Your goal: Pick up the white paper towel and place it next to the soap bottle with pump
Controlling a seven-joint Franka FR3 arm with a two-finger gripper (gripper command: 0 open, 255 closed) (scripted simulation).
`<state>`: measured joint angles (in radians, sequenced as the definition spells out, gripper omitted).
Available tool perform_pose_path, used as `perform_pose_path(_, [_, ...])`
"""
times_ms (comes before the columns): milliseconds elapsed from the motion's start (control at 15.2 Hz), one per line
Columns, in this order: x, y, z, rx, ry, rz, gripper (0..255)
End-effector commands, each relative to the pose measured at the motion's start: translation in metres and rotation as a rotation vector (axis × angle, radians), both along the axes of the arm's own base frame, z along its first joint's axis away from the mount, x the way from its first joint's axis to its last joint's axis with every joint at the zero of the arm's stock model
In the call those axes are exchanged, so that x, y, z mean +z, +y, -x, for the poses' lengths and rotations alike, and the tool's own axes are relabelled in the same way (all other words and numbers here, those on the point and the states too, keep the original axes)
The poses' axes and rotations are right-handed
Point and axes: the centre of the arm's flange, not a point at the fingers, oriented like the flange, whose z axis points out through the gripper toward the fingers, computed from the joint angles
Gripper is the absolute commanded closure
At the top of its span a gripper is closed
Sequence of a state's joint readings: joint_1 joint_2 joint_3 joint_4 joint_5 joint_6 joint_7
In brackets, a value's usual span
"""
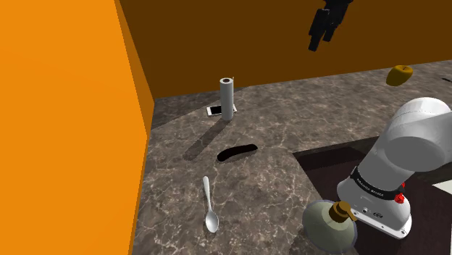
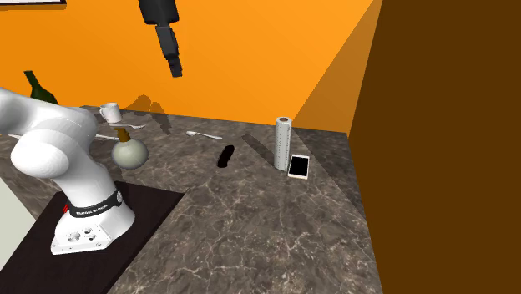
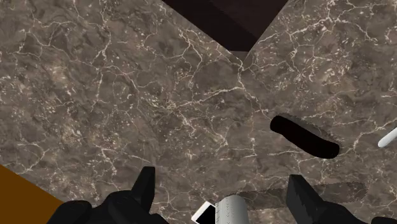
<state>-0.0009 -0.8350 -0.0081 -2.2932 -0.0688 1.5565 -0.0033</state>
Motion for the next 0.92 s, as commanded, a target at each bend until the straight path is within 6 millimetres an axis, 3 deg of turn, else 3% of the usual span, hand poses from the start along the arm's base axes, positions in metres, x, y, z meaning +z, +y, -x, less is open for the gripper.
perform_pose_path(0, [0.000,0.000,0.000,0.000,0.000,0.000,0])
perform_pose_path(858, [-0.078,0.002,-0.153,0.255,0.018,0.002,0])
